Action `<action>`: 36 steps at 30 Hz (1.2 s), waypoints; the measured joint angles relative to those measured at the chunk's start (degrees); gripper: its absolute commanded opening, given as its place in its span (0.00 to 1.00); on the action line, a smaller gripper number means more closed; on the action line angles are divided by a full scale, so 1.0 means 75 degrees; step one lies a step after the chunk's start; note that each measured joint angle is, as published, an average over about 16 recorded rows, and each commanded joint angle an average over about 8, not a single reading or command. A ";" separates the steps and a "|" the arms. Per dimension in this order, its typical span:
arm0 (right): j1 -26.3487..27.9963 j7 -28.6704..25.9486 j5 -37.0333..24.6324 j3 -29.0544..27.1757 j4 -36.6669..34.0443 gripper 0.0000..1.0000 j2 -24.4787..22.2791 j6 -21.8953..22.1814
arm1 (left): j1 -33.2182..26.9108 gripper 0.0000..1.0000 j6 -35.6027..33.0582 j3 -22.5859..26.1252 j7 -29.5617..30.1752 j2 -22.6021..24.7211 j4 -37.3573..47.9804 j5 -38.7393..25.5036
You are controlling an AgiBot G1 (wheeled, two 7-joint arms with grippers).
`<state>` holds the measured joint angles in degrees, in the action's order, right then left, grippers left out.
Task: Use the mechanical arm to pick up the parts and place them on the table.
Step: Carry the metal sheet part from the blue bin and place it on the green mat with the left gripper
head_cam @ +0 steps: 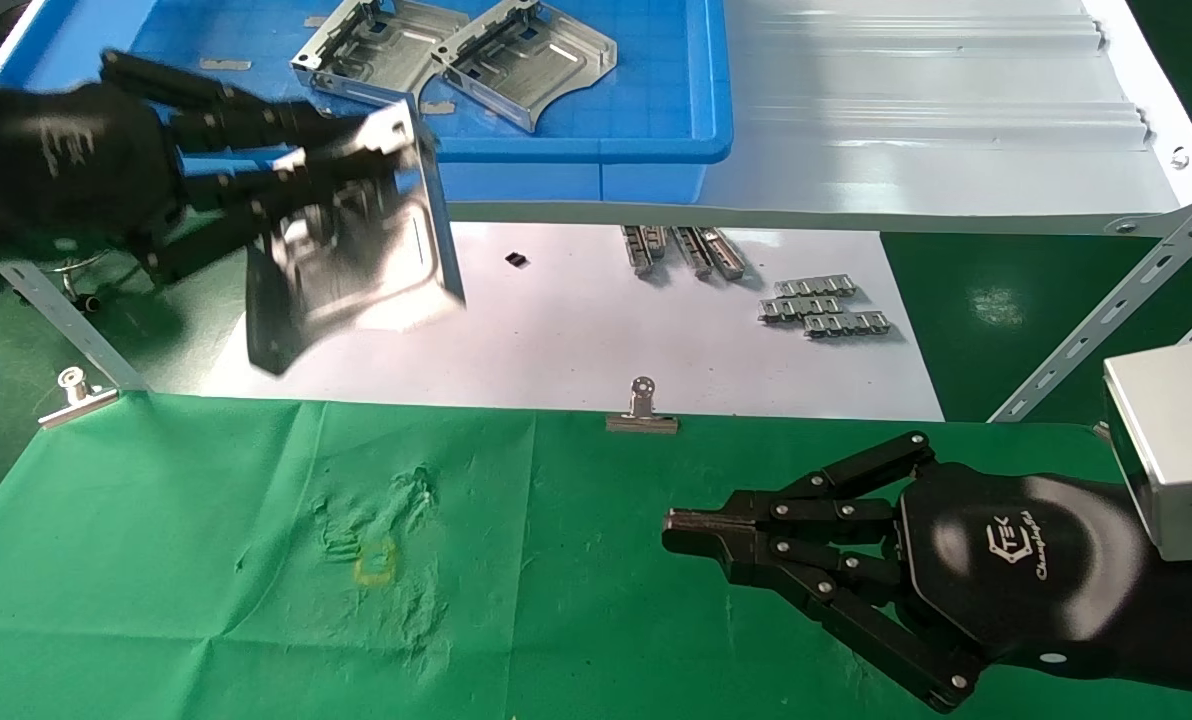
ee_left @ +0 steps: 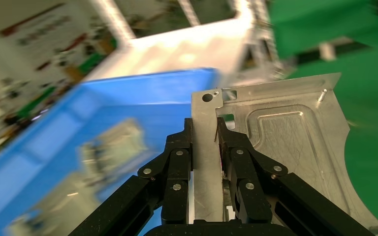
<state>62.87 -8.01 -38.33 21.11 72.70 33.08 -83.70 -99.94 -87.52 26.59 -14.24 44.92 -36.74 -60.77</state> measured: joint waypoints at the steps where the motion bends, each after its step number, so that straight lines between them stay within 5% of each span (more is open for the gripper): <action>1: 0.0000 0.0000 0.0000 0.0000 0.0000 0.00 0.0000 0.0000 | 0.0034 0.00 -0.0132 0.0088 -0.0164 -0.0029 -0.0021 0.0008; 16: 0.0000 0.0001 0.0001 0.0001 0.0000 0.00 0.0000 0.0000 | 0.0745 0.00 -0.0144 0.1509 -0.1907 -0.0226 -0.0129 -0.0505; 36: 0.0001 0.0001 0.0002 0.0003 0.0000 0.00 -0.0001 0.0001 | 0.1943 0.00 0.1031 0.1968 -0.2871 0.0178 0.0067 -0.1236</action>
<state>62.87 -8.00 -38.32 21.13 72.70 33.07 -83.69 -85.36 -79.79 41.35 -35.77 46.25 -36.24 -70.04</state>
